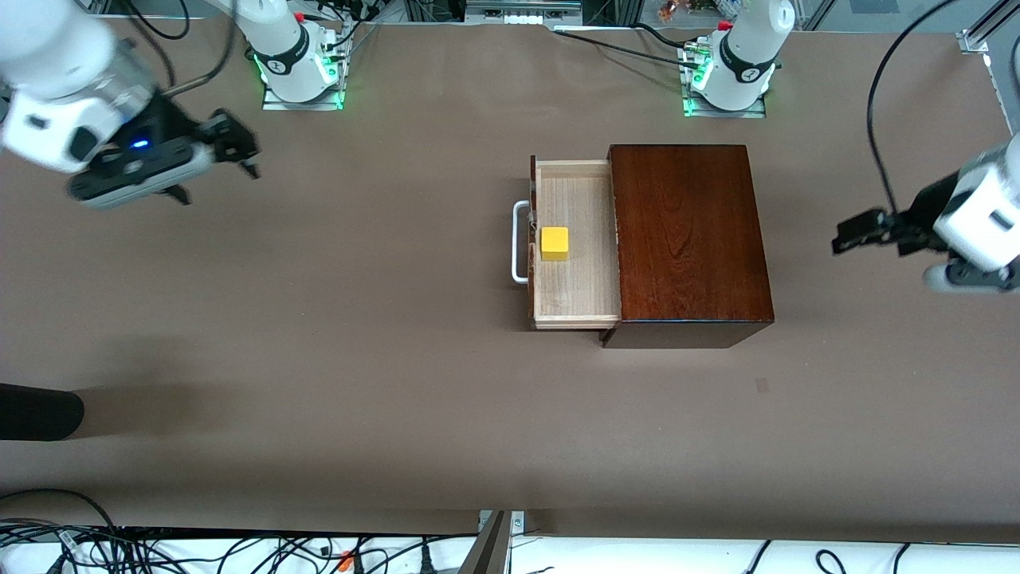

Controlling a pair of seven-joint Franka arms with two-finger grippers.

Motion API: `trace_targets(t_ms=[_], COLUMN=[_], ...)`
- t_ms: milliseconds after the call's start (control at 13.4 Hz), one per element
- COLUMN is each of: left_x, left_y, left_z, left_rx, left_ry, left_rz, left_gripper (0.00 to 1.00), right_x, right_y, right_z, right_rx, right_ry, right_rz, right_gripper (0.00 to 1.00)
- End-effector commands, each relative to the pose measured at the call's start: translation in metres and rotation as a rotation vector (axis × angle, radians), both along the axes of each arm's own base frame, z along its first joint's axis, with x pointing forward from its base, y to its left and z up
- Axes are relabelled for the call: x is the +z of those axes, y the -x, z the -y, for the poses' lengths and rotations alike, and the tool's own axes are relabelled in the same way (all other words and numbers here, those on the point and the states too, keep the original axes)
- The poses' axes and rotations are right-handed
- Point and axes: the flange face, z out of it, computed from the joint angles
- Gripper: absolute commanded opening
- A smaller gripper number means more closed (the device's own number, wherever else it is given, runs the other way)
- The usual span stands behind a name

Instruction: Open drawer, take yellow block, close drawer

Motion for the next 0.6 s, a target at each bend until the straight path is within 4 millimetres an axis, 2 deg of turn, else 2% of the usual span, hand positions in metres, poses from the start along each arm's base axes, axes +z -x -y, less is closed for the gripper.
trace_targets(t_ms=[0,149,372,521], left_x=[0.029,0.029,0.020,0.020], left_y=[0.036,0.049,0.056,0.056], left_z=[0.016,0.028,0.032,0.030], left_rx=[-0.040,-0.055,-0.063,-0.069], left_ry=[0.007,0.004,0.001,0.002], left_rz=[-0.001,-0.006,0.013,0.014], left_gripper=[1.00,1.00,1.00,1.00], right_x=[-0.002,-0.013,-0.069,-0.092], right_y=[0.017,0.037,0.046,0.050], right_z=[-0.066,-0.121,-0.199,-0.243], right_rx=[0.130,0.233,0.392,0.533], right_ry=[-0.014,-0.010,-0.005,-0.033], right_rz=[-0.005,-0.002,-0.018,0.039], right_gripper=[1.00,1.00,1.00,1.00])
